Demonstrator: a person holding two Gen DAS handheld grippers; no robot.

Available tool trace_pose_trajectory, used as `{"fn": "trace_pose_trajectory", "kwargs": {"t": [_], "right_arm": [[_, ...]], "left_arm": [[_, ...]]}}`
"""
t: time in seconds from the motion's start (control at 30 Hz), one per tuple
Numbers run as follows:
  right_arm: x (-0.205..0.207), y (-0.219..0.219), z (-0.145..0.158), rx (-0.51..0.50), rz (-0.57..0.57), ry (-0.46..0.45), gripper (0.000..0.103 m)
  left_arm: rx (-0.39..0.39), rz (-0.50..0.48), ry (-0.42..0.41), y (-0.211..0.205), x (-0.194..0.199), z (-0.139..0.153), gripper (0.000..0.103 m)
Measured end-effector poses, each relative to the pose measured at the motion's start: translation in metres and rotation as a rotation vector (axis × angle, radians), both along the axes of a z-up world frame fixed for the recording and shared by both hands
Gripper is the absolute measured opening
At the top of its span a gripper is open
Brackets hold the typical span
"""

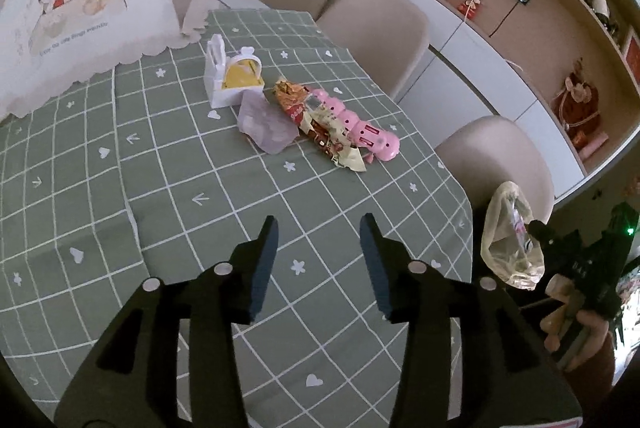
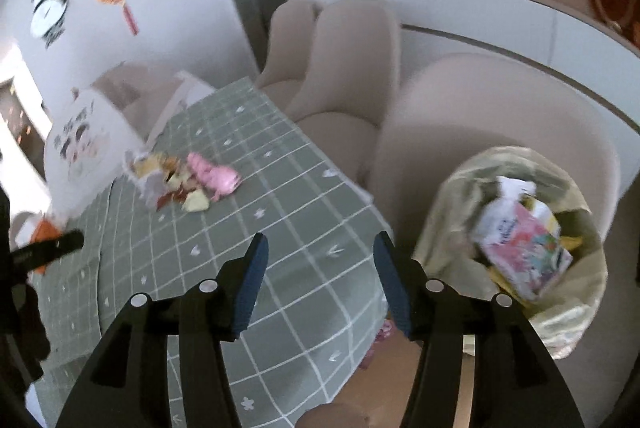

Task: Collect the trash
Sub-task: 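Move both tools back over the table toward the remaining wrappers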

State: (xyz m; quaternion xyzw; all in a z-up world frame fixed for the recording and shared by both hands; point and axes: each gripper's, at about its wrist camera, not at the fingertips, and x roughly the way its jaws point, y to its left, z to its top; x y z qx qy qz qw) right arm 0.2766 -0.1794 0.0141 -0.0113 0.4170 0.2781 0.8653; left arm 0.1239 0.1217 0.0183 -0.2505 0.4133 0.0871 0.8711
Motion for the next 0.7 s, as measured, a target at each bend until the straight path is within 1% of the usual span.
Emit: {"fn": "trace_pose_trajectory", "kwargs": {"t": [0.1, 0.17, 0.27, 0.33, 0.57, 0.7], "right_arm": [[0.002, 0.018, -0.009, -0.025, 0.029, 0.016, 0.052], [0.003, 0.027, -0.014, -0.035, 0.037, 0.026, 0.052], [0.007, 0.039, -0.023, -0.05, 0.03, 0.044, 0.052], [0.009, 0.044, -0.033, -0.053, 0.021, 0.07, 0.052], [0.014, 0.049, -0.051, -0.072, -0.02, 0.107, 0.052], [0.02, 0.066, -0.059, -0.092, -0.007, 0.123, 0.052]], "left_arm": [[0.009, -0.014, 0.001, 0.0, 0.009, -0.006, 0.045], [0.023, -0.023, 0.004, 0.004, 0.019, -0.013, 0.045], [0.019, -0.018, 0.011, 0.016, 0.033, -0.023, 0.045], [0.02, -0.003, 0.018, 0.026, 0.044, -0.03, 0.045], [0.066, 0.062, 0.057, 0.055, 0.08, -0.05, 0.045], [0.046, 0.113, 0.076, 0.07, 0.095, -0.064, 0.045]]}}
